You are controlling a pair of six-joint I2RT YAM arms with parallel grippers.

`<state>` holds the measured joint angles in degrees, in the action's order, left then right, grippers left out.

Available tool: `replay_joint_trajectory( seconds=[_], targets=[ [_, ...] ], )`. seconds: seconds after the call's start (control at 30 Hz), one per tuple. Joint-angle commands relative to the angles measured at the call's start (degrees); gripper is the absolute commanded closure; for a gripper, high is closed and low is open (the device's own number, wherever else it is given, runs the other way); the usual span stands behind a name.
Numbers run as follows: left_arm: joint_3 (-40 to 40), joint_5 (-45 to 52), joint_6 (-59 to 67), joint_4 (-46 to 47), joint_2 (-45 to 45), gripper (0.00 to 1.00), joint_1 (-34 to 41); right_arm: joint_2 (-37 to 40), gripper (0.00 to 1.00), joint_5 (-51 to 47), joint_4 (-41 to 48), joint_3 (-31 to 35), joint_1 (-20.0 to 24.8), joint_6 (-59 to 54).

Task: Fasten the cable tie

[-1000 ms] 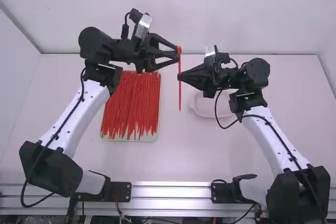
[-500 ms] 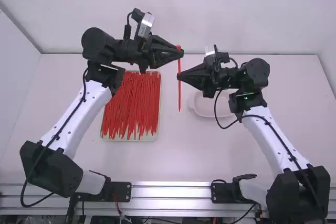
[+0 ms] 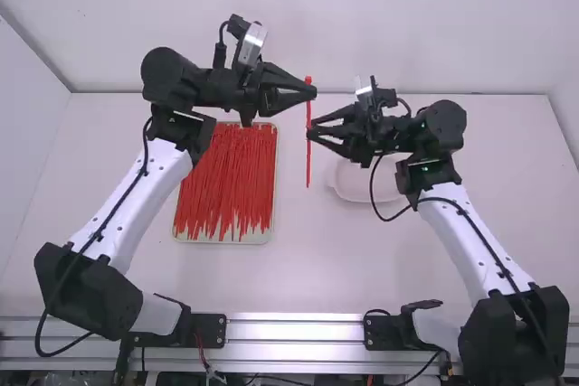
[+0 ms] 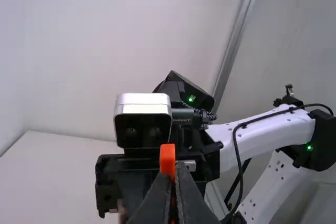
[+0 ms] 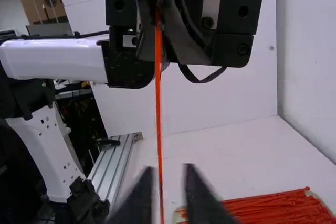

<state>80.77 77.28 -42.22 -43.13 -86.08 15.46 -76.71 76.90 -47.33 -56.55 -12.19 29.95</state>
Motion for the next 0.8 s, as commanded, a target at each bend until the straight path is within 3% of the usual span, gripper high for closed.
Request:
replay_joint_trajectory(
  seconds=[0.0, 0.03, 0.07, 0.27, 0.37, 0.6, 0.77],
  targets=[
    [2.86, -0.42, 0.46, 0.94, 0.24, 0.98, -1.05, -0.13, 0.58, -0.68, -0.26, -1.57, 0.22, 2.16],
    [3.74, -0.46, 1.20, 2.67, 0.24, 0.98, -1.75, -0.13, 0.37, -1.25, -0.22, -1.55, 0.31, 4.15],
    [4.59, -0.85, 2.80, 5.07, 0.24, 0.98, -2.45, -0.13, 0.01, -1.97, -0.26, -1.55, 0.31, 5.73],
    [8.07, -4.63, 9.55, 18.93, 0.24, 0.98, -5.16, -0.13, 0.01, -1.97, 0.13, -1.55, 0.26, 1.75],
    [9.94, -8.02, 12.11, 25.79, 0.24, 0.98, -7.04, -0.13, 0.01, -1.75, 5.35, -1.55, 0.26, -5.01],
    [13.25, -9.44, 9.81, 27.85, -2.58, 0.98, -10.25, -0.13, 0.01, -3.76, 19.71, -1.55, 0.33, -19.80],
    [16.79, -9.51, 5.79, 27.91, -7.61, 0.98, -10.56, -0.13, 0.01, -3.26, 19.10, -1.55, 0.07, -30.97]
  ],
)
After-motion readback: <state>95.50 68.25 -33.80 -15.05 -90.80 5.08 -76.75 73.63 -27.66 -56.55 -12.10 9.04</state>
